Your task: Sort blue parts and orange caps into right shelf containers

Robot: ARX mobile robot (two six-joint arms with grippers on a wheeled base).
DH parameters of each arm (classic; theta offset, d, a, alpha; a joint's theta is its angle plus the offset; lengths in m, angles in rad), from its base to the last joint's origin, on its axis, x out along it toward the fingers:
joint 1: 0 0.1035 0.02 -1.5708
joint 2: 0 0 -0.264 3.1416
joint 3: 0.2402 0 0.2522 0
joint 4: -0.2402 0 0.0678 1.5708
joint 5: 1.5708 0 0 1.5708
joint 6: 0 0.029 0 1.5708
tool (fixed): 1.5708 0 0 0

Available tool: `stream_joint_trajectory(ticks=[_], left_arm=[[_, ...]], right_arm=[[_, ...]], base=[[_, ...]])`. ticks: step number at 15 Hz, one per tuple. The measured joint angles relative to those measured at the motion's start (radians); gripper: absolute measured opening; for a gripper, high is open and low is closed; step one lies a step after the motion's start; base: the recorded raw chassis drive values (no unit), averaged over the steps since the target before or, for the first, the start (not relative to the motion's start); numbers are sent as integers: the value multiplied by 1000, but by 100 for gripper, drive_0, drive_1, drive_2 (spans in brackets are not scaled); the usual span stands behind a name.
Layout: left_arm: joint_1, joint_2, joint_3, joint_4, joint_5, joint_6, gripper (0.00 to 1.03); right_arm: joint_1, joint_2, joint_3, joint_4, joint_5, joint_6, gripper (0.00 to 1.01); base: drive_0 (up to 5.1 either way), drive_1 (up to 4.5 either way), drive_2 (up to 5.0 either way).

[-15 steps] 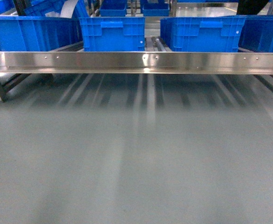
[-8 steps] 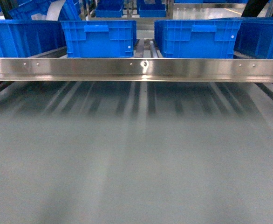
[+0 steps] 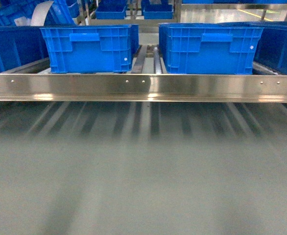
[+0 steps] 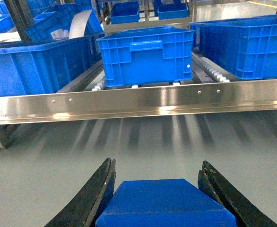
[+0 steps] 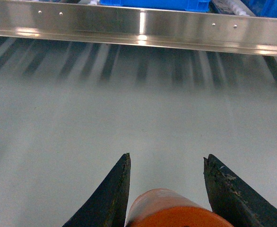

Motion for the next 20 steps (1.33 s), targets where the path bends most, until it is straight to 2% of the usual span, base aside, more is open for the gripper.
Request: stream_joint_trajectory(ticks=[19,20], left_arm=[[0,0,0,6,0,0,44],[0,-1,0,2,0,0,44]], right_arm=[[0,0,0,-2,0,0,42],[0,0,0,2,0,0,42]], base=[[4,403,-394],[0,0,0]])
